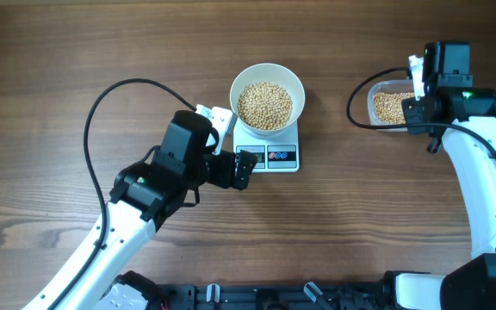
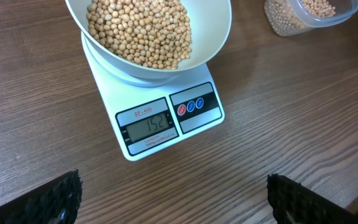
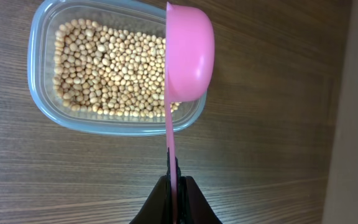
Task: Scoop item into bowl and weigh 150g on scale
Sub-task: 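Dip the pink scoop into the soybean tub with the right gripper, then carry the scoop left over the white bowl on the scale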
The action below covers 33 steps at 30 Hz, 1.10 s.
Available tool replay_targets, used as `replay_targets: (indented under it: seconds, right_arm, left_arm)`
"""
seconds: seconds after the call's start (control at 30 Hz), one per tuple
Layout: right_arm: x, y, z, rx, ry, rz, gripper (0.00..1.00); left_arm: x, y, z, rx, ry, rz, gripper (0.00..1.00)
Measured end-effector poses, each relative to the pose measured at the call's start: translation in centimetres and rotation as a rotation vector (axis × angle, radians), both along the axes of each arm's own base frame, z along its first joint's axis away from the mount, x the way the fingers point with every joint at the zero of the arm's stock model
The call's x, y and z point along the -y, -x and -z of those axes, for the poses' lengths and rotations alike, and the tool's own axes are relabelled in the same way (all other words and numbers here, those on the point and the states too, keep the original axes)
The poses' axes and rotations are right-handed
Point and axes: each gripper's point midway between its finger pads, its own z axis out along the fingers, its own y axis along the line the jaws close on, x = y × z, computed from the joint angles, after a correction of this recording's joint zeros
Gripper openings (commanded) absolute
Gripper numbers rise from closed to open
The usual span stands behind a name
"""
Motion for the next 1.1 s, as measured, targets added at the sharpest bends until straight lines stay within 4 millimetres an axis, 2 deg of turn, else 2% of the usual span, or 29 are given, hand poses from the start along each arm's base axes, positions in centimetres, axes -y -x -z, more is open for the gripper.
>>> replay_targets:
  seconds: [0.1,0.2,0.3,0.4,0.57,0.67,0.8,0.9,1.1]
  right_arm:
    - [-0.4,-0.1,0.1,0.003,-0.020,-0.010,0.04]
    - [-1.9,-0.5,0.4,0.016,-0.108,-0.042,0.04]
    - [-3.5,-1.7,-0.3,0.088,-0.208,-0.066,0.04]
    - [-4.5,-2.8,-2.4,0.192,-0.258,-0.093,0.04]
    - [-6.5,-4.0,-8.2,0.414,-0.346,-0.176,0.04]
    - [-9.8,-4.4,-11.2,0.512,-0.499,-0.309,0.04]
    - [-14.2,-4.3,-13.4,0.553,-0.727,-0.460,0.04]
    - [-16.8,-4.2,-13.4,0.522,-0.847,-0.519,0.04]
    - [-21.7,-4.4,-9.7,0.369,-0.951,-0.568,0.04]
  left_arm:
    - [0.0,0.0,0.0,0.000,0.000,0.000,1.00]
    - [0.0,0.0,0.0,0.000,0.000,0.000,1.00]
    - [0.0,0.0,0.0,0.000,0.000,0.000,1.00]
    - [0.0,0.0,0.0,0.000,0.000,0.000,1.00]
    - [0.0,0.0,0.0,0.000,0.000,0.000,1.00]
    - [0.0,0.0,0.0,0.000,0.000,0.000,1.00]
    - [0.0,0.0,0.0,0.000,0.000,0.000,1.00]
    - [0.0,0.0,0.0,0.000,0.000,0.000,1.00]
    - [0.0,0.0,0.0,0.000,0.000,0.000,1.00]
